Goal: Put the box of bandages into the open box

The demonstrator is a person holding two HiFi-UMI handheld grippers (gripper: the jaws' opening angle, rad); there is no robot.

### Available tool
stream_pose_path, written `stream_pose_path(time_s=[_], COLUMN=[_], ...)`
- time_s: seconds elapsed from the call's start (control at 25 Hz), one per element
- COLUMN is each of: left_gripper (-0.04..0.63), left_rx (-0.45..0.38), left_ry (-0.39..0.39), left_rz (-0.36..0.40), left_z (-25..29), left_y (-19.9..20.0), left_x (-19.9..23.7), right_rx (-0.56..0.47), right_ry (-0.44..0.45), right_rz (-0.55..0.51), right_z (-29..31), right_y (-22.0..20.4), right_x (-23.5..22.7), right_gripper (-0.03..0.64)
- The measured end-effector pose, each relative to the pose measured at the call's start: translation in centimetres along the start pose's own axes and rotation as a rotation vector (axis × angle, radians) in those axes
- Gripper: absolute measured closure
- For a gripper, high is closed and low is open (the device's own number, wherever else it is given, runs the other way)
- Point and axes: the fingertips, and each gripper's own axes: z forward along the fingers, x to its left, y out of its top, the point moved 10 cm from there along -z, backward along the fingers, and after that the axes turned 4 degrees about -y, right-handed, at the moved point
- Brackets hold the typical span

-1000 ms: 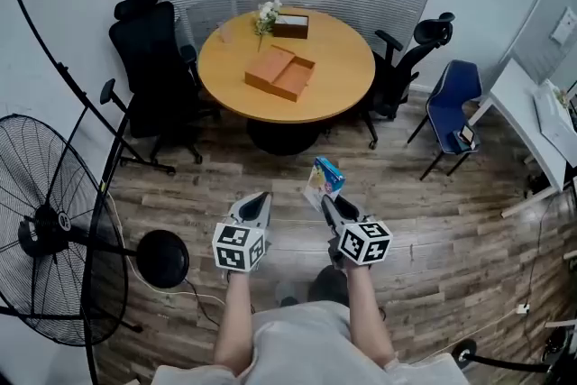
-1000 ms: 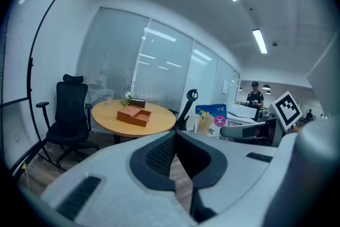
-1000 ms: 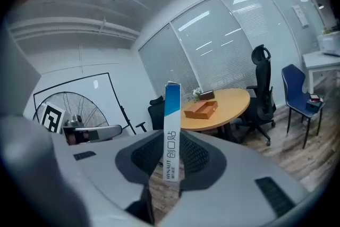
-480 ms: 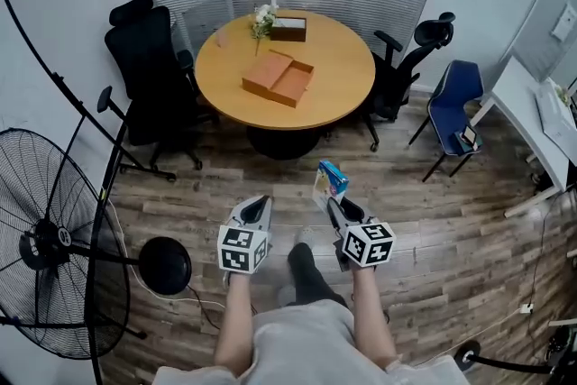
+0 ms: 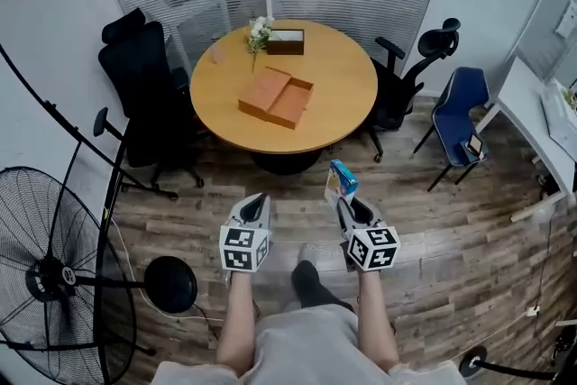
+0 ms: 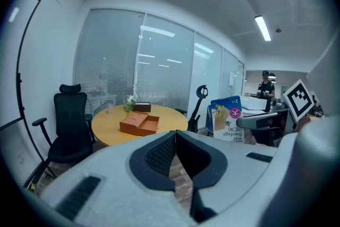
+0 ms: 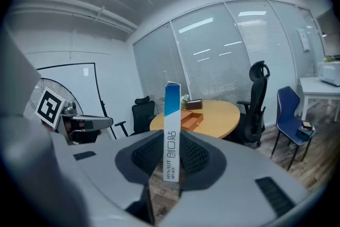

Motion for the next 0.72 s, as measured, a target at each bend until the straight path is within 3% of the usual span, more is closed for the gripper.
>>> stream_pose_path(time_s=[0.28,0.72], left_gripper=[0.584,0.584], left_rx=[0.004,0.034], left_ry=[0.015,0.034], left_rz=[0.017,-0.037], left_z=[4.9,11.6], left_y=[3.2,7.2], left_x=[2.0,5.8], right_rx=[-0.012,0.011], right_ry=[-0.026,-0.004], right_rz=[-0.001,-0.014], right_z=[4.6,12.1], right_y=[3.0,7.5], right_x=[-3.2,-5.8], right_gripper=[0.531,0.531])
